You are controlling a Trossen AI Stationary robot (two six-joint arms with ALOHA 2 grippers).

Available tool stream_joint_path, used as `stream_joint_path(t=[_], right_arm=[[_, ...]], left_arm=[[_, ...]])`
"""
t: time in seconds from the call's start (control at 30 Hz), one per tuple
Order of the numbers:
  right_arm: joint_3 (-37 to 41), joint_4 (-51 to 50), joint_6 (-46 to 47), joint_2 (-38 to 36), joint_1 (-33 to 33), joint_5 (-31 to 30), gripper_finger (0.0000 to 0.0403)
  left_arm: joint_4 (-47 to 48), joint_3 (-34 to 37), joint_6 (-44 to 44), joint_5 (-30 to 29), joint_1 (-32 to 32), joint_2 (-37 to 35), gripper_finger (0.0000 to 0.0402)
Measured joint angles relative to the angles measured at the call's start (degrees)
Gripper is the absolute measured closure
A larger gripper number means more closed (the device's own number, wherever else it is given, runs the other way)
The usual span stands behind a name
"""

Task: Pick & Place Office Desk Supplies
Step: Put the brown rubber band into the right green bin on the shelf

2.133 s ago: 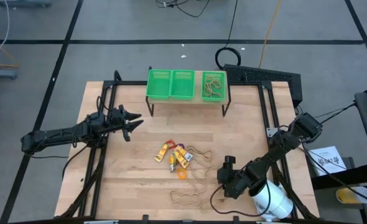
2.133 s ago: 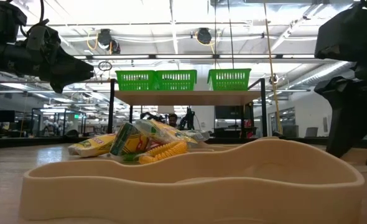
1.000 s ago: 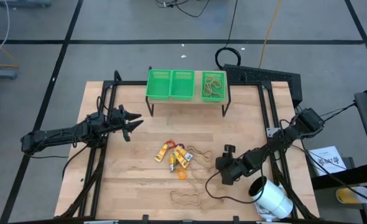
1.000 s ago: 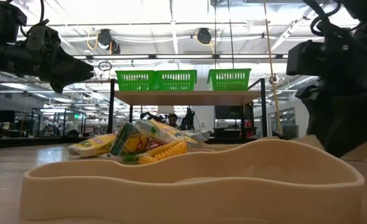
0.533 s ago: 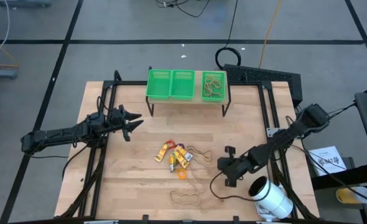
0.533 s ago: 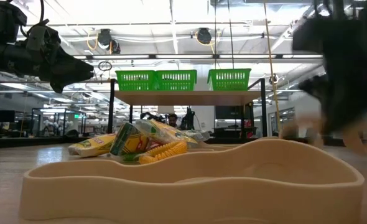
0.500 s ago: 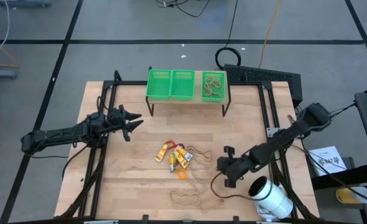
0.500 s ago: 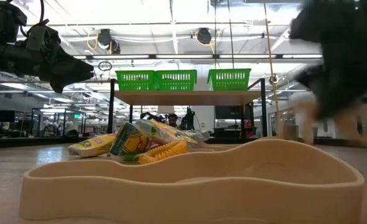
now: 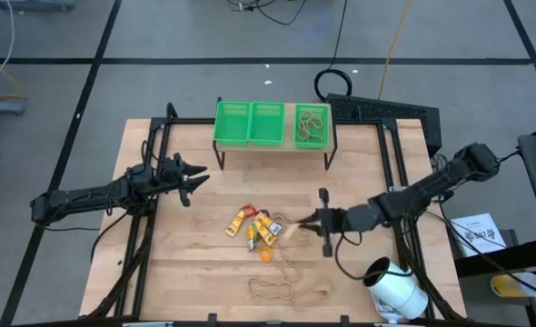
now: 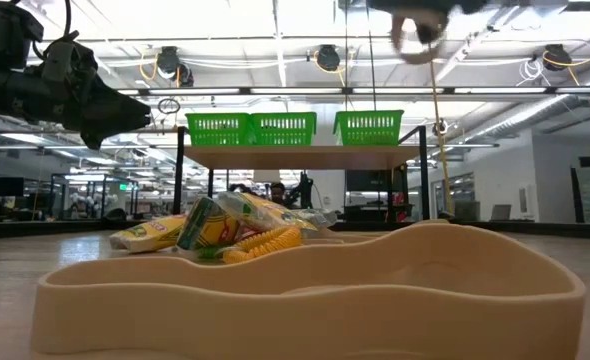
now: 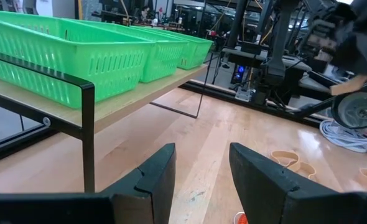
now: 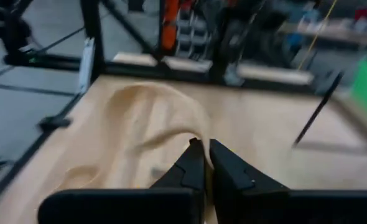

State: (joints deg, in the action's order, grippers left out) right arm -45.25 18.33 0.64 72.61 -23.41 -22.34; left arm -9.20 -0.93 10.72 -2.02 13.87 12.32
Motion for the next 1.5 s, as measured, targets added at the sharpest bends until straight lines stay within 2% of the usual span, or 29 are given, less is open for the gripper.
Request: stream_joint_path(t=[0.13,0.5,0.77,0.87,1.03,1.37,1.5], right_arm=[[0.0,5.91,-5.61,-0.03,5.22,-0.21,0.0396],[0.0,20.66,-9.06,-0.03,22.66,-0.66,0.0394],[-0.02,17.89,-7.52,-0.03,32.75,-14.9,0.04],[-0.02,15.6,-3.38,-0.03,35.42,-15.89,0.0395],[-0.03,10.17,2.02,-0.03,37.67,-15.06,0.0393],[-0.07,6.16,1.17,-0.05,38.13,-15.63,0.0393],[-0.07,4.26,0.66,-0.05,38.11,-20.35,0.0394]], left_arm=[[0.0,0.0,0.02,-0.02,-0.01,0.0,0.0243],[0.01,0.0,0.0,-0.01,0.02,-0.01,0.0243],[0.01,0.0,0.0,0.0,0.0,0.0,0.0243],[-0.01,0.0,0.0,-0.02,0.0,-0.02,0.0243],[-0.01,0.0,0.0,-0.01,0.01,-0.01,0.0243],[0.0,0.0,0.01,-0.02,0.02,-0.01,0.0243],[0.01,0.0,0.0,-0.02,0.02,0.0,0.0243]])
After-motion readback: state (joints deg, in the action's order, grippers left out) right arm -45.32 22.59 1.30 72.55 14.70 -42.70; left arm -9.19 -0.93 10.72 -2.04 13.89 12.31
